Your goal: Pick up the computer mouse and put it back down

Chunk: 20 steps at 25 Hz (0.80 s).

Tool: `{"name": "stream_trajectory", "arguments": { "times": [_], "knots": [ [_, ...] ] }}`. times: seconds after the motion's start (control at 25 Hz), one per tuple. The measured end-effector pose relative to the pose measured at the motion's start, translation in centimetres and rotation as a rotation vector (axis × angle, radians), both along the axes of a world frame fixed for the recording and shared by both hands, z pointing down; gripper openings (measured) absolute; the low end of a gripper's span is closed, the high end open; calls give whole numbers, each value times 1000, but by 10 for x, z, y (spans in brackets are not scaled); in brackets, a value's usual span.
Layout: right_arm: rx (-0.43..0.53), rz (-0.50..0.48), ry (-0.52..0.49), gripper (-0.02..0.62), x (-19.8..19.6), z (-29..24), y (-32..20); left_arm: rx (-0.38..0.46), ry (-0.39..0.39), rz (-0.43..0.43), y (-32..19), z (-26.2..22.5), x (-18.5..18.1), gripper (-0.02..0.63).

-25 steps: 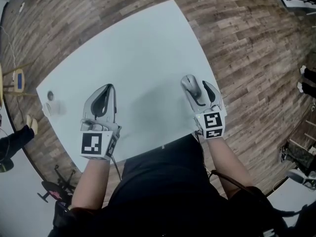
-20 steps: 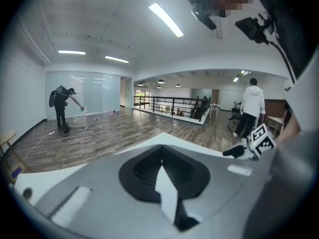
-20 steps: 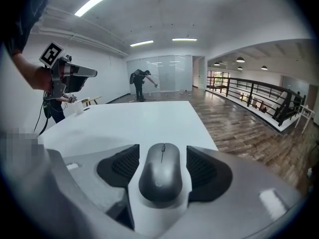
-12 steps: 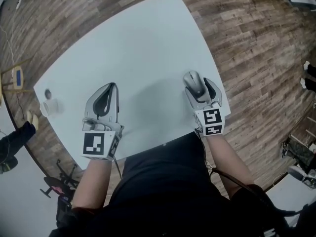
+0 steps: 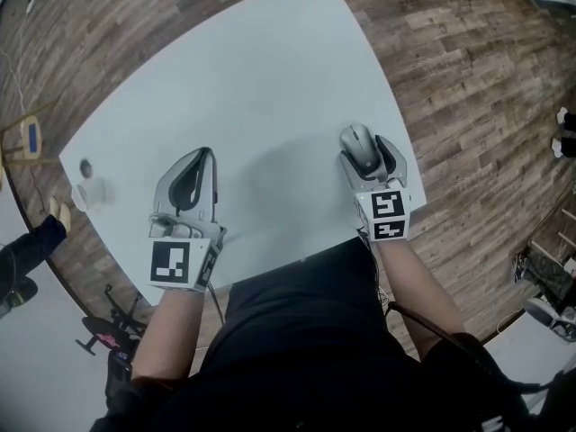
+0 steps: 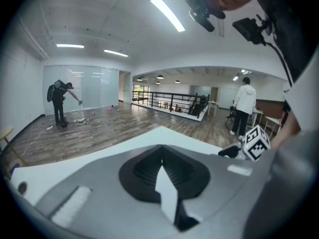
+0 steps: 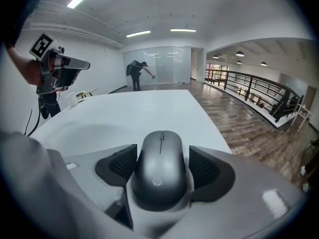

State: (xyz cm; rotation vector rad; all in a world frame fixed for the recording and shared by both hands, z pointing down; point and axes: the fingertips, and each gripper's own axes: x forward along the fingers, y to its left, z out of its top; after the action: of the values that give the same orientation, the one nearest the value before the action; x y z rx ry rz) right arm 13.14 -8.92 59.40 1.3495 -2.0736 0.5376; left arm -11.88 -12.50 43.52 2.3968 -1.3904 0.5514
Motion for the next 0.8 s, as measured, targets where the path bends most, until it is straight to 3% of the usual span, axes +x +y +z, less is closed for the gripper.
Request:
{"name": "stream_trajectory", "arguments": {
  "times": [0.12, 0.52, 0.8],
  "knots": [
    [-11, 2, 19, 321, -1, 3, 1, -39, -40, -9, 4, 7, -10, 3],
    [-21, 9, 29, 322, 1, 4, 0, 16, 30, -14, 1, -3, -2, 2],
    [-32, -22, 20, 301, -1, 9, 0, 49, 17, -12, 5, -15, 4, 2]
  ]
}}
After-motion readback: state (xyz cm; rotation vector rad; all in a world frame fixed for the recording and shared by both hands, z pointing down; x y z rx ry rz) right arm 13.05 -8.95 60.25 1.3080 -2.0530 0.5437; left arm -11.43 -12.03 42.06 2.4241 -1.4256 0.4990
